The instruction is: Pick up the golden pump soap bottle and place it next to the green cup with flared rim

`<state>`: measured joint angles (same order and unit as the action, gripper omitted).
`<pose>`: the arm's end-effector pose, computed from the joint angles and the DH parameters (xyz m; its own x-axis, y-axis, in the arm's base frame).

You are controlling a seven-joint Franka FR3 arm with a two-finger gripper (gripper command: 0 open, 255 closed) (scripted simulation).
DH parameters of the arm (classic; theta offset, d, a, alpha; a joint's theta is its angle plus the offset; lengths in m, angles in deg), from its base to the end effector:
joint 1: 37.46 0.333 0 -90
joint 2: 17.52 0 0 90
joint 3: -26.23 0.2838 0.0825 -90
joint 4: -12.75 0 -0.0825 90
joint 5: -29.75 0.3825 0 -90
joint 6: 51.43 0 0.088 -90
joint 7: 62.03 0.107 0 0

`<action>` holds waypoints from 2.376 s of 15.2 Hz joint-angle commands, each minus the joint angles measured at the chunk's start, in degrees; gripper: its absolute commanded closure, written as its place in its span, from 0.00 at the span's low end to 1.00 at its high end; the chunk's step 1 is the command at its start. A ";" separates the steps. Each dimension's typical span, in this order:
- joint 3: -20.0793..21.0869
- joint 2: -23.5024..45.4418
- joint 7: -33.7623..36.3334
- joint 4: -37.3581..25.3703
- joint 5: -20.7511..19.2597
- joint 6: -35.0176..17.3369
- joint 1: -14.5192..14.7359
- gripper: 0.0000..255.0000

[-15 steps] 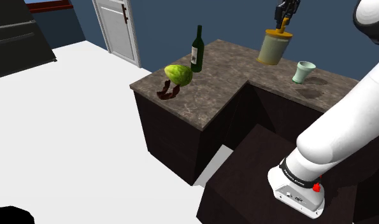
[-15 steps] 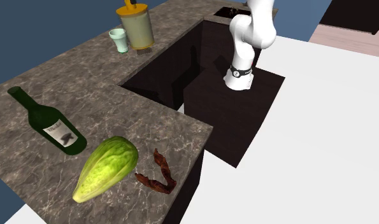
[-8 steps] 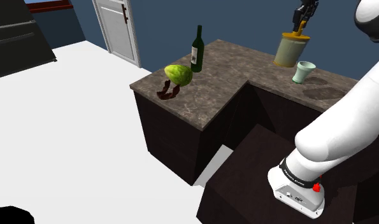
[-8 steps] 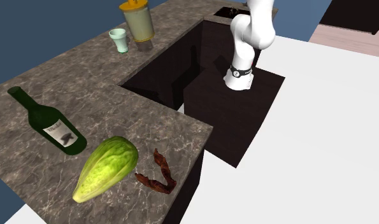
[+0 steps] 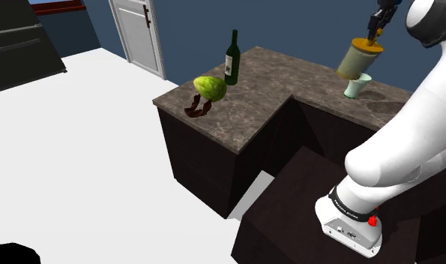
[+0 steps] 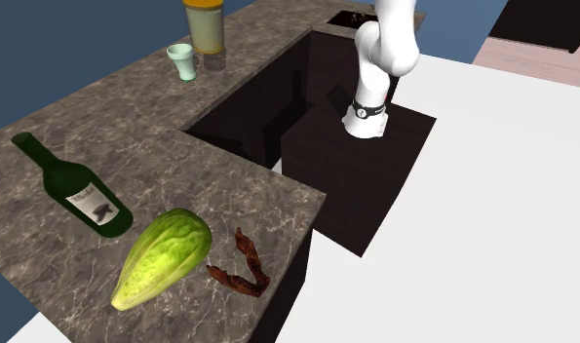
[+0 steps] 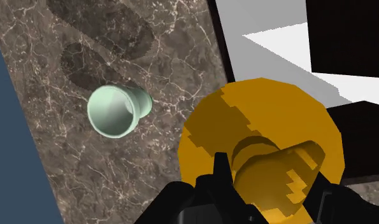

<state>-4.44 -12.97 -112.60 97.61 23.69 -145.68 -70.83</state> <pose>0.2550 -0.5211 0.6038 0.9716 -0.2309 -0.0525 -0.2196 -0.9614 0.1656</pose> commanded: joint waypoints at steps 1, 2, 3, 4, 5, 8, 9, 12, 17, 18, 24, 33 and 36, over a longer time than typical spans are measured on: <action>-1.43 1.86 -3.38 -1.30 1.42 -0.79 -2.00 1.00; -2.05 3.03 -4.99 -2.36 2.28 -0.91 -3.07 1.00; -2.62 4.28 -6.60 -3.52 3.21 -0.98 -4.21 1.00; -3.17 5.61 -8.21 -4.78 4.20 -1.00 -5.41 1.00; -3.68 7.01 -9.83 -6.16 5.25 -0.96 -6.66 1.00; -4.77 11.69 -14.55 -11.07 8.68 -0.41 -10.99 1.00; -5.00 13.40 -16.06 -13.00 9.90 -0.06 -12.61 1.00; -5.30 19.06 -20.30 -19.96 13.77 1.60 -18.07 1.00; -4.38 28.41 -24.95 -32.69 19.19 5.07 -27.33 1.00; -4.49 27.77 -24.94 -30.75 18.87 3.82 -26.69 1.00; -4.93 25.16 -24.80 -21.46 17.55 -2.67 -23.88 1.00; -5.06 23.47 -24.57 -11.60 16.74 -10.70 -21.54 1.00; -5.02 23.30 -24.54 -8.96 16.69 -13.11 -21.06 1.00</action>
<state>-9.46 10.44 -137.10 87.78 40.39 -157.94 -92.01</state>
